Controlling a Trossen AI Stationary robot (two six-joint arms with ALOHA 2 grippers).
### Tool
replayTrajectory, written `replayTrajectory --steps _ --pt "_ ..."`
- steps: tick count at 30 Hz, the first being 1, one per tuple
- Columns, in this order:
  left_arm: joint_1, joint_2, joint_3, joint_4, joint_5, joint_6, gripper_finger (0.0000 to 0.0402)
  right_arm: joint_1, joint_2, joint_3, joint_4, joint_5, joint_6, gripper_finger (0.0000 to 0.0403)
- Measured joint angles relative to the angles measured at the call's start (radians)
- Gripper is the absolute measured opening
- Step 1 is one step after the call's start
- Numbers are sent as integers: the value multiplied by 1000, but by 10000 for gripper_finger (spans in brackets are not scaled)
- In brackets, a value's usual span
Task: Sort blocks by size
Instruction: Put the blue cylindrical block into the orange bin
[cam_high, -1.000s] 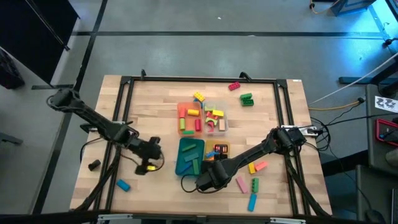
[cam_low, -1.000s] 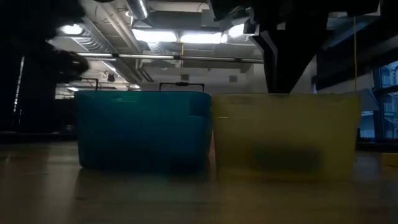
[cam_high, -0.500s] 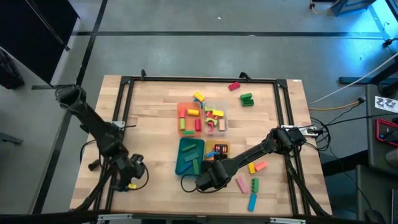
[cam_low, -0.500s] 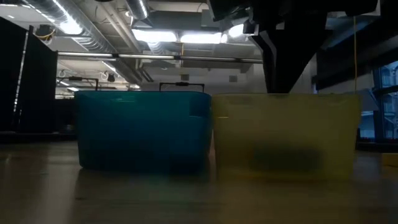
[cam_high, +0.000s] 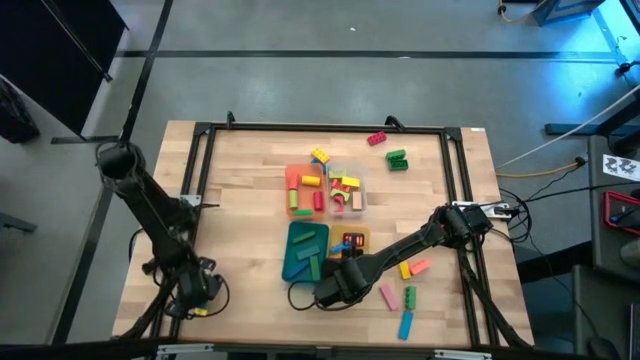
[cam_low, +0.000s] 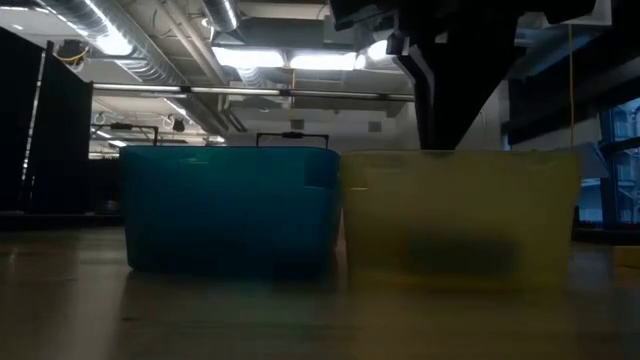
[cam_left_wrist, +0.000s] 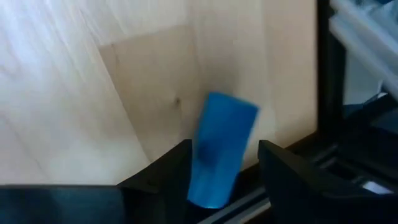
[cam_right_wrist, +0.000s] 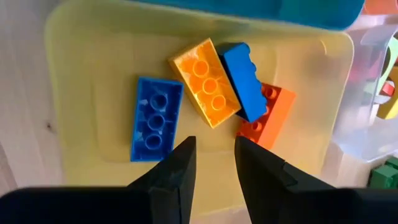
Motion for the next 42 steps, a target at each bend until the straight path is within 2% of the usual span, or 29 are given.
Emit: replayTrajectory --steps 10,14,17,19,23,31,34,39,42 --pt "-29 131 6 10 8 -7 164 0 0 0 13 -2 0 111" --pt "-16 117 3 22 11 -37 159 0 0 0 -6 -7 0 111" --pt "13 90 7 19 12 -46 134 0 -7 0 -76 -11 4 111" --pt "41 79 18 31 -11 -33 116 0 -21 1 -123 -10 23 111" --pt "119 58 38 31 -34 29 114 0 -70 1 -119 -10 27 111" --pt "332 9 83 0 -35 284 116 1 -190 0 -121 17 36 111" --pt "421 -1 137 -79 -48 422 120 1 -220 0 -122 17 63 111" --pt "570 -2 240 -149 -164 740 123 14 -258 0 -122 22 62 111" --pt "656 -2 295 -150 -290 933 124 29 -289 0 -121 56 56 111"
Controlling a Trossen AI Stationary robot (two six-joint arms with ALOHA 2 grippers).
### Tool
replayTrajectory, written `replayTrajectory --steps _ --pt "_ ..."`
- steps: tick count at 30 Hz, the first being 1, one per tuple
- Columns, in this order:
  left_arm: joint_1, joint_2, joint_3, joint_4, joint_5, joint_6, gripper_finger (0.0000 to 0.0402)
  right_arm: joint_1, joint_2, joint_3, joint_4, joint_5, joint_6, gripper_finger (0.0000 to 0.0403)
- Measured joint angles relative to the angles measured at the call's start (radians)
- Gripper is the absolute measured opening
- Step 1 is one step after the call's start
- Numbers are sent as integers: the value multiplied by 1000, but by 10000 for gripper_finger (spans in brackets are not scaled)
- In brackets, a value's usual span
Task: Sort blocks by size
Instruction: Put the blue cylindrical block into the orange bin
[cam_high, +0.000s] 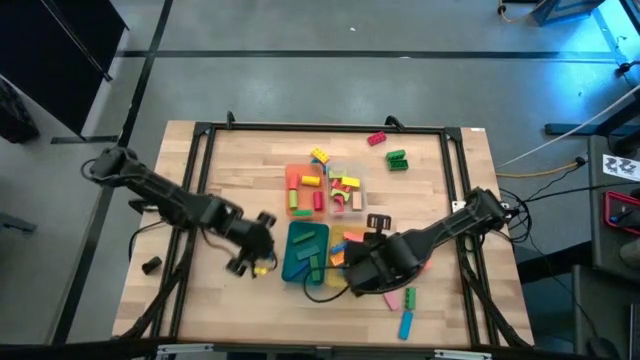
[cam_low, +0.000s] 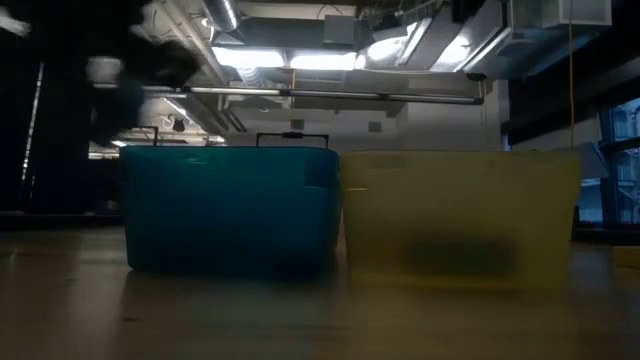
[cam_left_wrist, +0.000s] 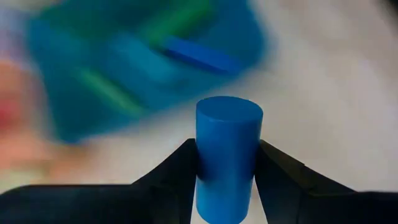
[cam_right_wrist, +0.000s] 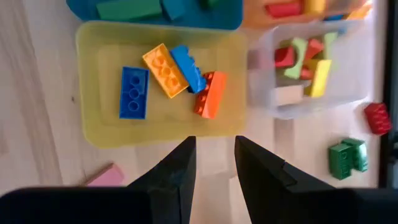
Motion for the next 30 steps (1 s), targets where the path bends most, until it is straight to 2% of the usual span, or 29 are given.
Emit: replayTrajectory --steps 4,7,9,11,14,17,21,25,30 --pt "115 0 37 58 -206 210 125 18 -54 0 0 88 0 111" --pt "218 1 37 159 -277 312 125 24 -93 0 -1 179 7 111" --pt "292 16 38 232 -276 333 126 24 -107 0 0 246 43 111" --pt "364 37 38 276 -275 334 126 23 -111 0 -1 266 85 111" --pt "455 69 38 321 -259 333 126 23 -111 -1 0 236 138 111" --pt "522 112 38 344 -194 333 126 24 -111 -1 0 193 202 111" --pt "572 175 37 391 -160 334 126 24 -111 -1 0 157 290 111" --pt "593 222 37 420 -161 333 132 23 -111 -1 1 110 296 111" --pt "596 248 36 435 -160 302 171 23 -113 -1 1 138 197 111"
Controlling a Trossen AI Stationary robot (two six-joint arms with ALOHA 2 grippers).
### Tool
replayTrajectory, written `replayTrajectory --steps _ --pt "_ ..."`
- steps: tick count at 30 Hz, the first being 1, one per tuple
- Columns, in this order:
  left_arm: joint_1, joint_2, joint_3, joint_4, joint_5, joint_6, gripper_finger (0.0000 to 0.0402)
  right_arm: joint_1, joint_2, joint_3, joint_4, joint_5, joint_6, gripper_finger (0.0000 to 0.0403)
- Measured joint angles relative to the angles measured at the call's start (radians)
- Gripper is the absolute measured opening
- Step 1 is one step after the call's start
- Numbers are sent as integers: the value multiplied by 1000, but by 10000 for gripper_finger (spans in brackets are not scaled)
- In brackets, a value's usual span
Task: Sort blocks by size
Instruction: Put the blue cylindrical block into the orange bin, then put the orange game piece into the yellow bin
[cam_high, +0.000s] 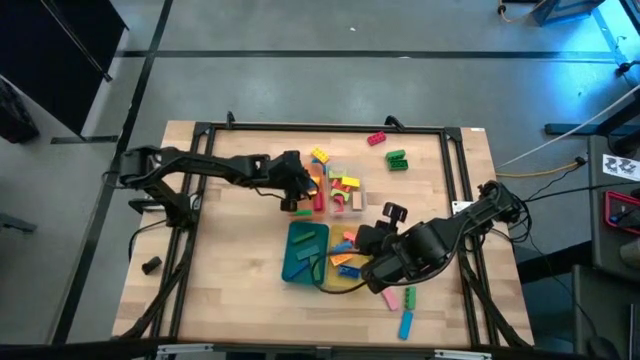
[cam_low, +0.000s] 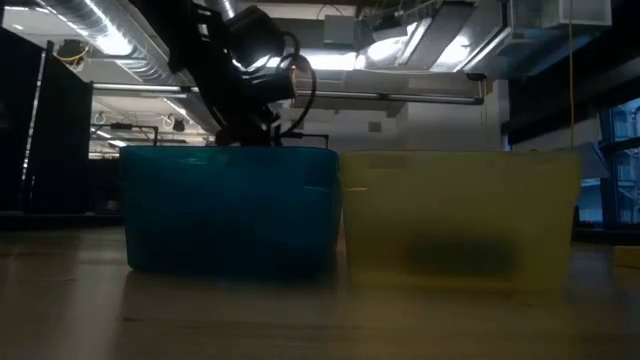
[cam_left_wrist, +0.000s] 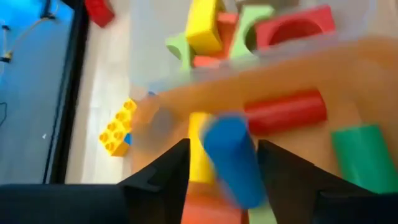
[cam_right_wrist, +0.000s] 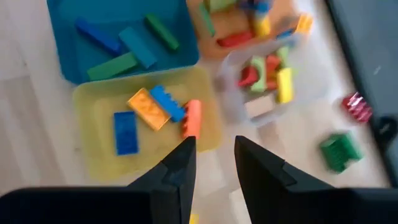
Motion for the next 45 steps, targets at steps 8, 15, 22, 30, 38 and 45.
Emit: replayTrajectory --steps 8,15,22,30,38,45 --pt "-2 -9 0 -34 -3 -32 204 -8 -147 -132 1 167 -7 111" --pt "-2 -15 0 -105 -3 -52 194 0 -334 -522 -1 -64 296 111" --pt "-2 -15 0 -118 -2 -80 194 0 -360 -739 95 -382 336 111" --pt "-2 -15 0 -119 -3 -75 194 0 -354 -934 423 -554 115 111" --pt "-2 -15 0 -125 -3 -75 194 0 -354 -1012 501 -565 196 111" --pt "-2 -15 0 -125 -3 -75 194 0 -354 -1049 498 -565 196 157"
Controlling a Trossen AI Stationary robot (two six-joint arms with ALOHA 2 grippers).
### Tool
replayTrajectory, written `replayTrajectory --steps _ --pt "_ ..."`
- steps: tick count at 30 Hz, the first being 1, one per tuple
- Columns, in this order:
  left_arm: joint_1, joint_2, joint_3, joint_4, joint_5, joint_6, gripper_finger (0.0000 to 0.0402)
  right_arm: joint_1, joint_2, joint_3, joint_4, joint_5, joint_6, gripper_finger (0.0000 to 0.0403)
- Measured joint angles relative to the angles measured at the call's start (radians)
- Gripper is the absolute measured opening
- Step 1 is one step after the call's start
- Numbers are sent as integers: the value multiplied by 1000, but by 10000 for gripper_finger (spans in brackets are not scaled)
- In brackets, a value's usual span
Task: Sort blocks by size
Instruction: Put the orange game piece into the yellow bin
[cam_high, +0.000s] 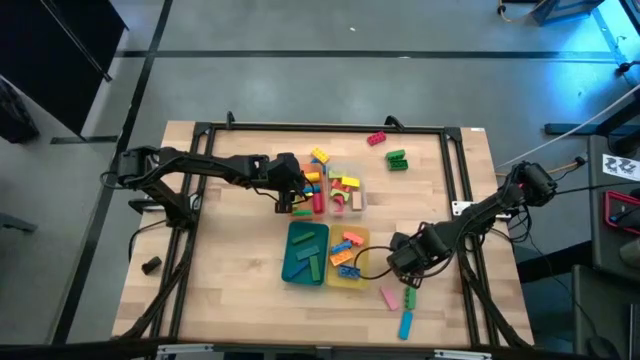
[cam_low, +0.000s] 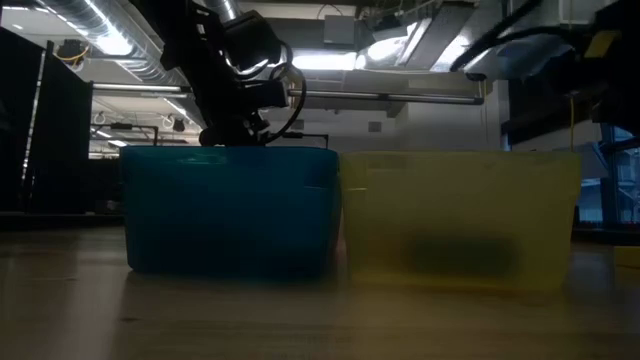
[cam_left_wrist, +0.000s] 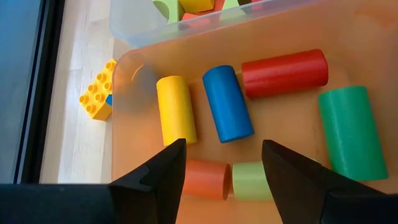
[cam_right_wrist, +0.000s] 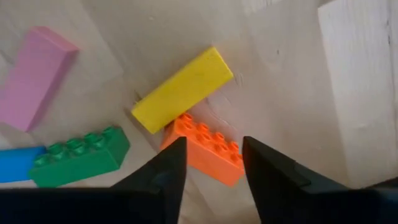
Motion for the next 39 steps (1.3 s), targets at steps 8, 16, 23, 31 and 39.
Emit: replayTrajectory --steps 8,16,23,31,39 --pt "0 0 0 -2 0 8 194 14 0 -12 3 -34 -110 230" --pt "0 0 0 -4 0 21 194 40 8 -12 4 -23 -189 239" --pt "0 0 0 -4 0 20 194 48 81 -12 9 -41 -257 239" --pt "0 0 0 -7 0 19 194 48 151 -12 10 -60 -348 239" --pt "0 0 0 -7 0 19 194 48 207 -12 49 -60 -350 210"
